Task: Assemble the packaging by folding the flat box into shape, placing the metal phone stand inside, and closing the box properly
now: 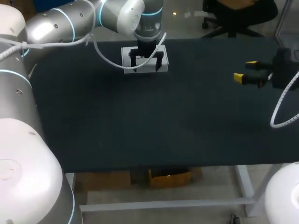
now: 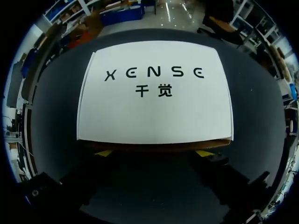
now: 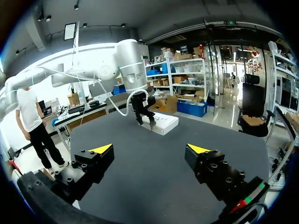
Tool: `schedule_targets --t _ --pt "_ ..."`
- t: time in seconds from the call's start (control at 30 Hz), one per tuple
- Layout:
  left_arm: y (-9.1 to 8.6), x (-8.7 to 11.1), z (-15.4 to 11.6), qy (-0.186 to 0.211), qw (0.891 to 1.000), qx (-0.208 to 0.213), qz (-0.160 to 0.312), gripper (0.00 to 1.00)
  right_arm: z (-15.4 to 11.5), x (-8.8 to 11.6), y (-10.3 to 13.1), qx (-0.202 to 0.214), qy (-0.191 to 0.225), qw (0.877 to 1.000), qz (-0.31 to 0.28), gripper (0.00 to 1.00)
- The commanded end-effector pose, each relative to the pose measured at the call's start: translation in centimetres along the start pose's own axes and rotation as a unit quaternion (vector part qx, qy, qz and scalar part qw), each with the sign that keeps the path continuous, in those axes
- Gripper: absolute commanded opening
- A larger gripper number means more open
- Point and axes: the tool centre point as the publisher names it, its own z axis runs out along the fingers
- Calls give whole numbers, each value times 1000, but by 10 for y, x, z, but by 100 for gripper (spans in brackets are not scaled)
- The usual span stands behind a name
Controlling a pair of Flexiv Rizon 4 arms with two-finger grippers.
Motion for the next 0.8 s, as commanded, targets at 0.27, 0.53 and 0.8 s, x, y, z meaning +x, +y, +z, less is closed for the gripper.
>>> schedule_targets --t 0.27,0.53,0.8 --pt "34 -12 -26 21 999 29 16 100 -1 0 -1 -3 2 1000 -1 100" --pt "85 -36 -60 54 990 127 41 100 -1 0 -1 -3 2 1000 -1 100" --pt "113 -53 -79 78 969 220 82 100 -1 0 -1 -3 2 1000 -1 100"
